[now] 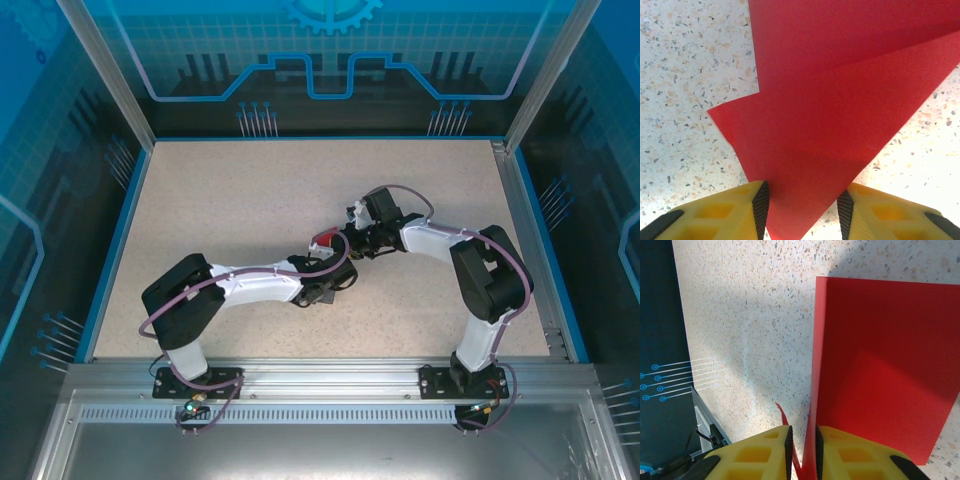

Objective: Fold a paper plane with a square sheet of paper (pick it up from the middle)
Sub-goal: Fourth fold the wing at the center of the table.

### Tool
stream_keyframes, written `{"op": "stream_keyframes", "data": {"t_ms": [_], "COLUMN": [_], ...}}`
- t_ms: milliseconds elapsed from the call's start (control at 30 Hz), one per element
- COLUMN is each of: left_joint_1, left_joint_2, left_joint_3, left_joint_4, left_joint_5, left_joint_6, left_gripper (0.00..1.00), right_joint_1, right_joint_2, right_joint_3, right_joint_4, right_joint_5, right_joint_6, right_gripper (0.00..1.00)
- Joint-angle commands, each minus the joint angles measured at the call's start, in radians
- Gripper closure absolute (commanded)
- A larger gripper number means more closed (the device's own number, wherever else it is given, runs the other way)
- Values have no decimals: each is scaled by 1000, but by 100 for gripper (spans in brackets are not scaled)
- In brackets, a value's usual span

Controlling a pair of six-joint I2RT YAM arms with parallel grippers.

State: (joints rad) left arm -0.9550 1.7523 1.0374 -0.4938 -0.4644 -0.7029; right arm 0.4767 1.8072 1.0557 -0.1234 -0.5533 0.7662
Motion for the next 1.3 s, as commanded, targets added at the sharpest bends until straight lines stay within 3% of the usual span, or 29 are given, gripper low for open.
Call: {"op": "stream_keyframes", "data": {"t_ms": [0,667,1267], "left_joint_1": [-7,-7,-7], "left_joint_2": [9,16,-20], "left_joint_3": [1,-24,-34], "left_joint_4": [-2,10,63], "left_joint_5": [-39,-51,-24], "left_joint_6": [18,22,58], "left_gripper": [61,54,84], "right_joint_1": [-12,-9,-9], "right_joint_2": [-13,-20,-26], "right_joint_3": [3,-6,-4], "right_joint_4": [-25,-21,-33], "right_joint_5": [3,11,24], "right_joint_6": [8,16,11], "right_gripper": [79,81,80]}}
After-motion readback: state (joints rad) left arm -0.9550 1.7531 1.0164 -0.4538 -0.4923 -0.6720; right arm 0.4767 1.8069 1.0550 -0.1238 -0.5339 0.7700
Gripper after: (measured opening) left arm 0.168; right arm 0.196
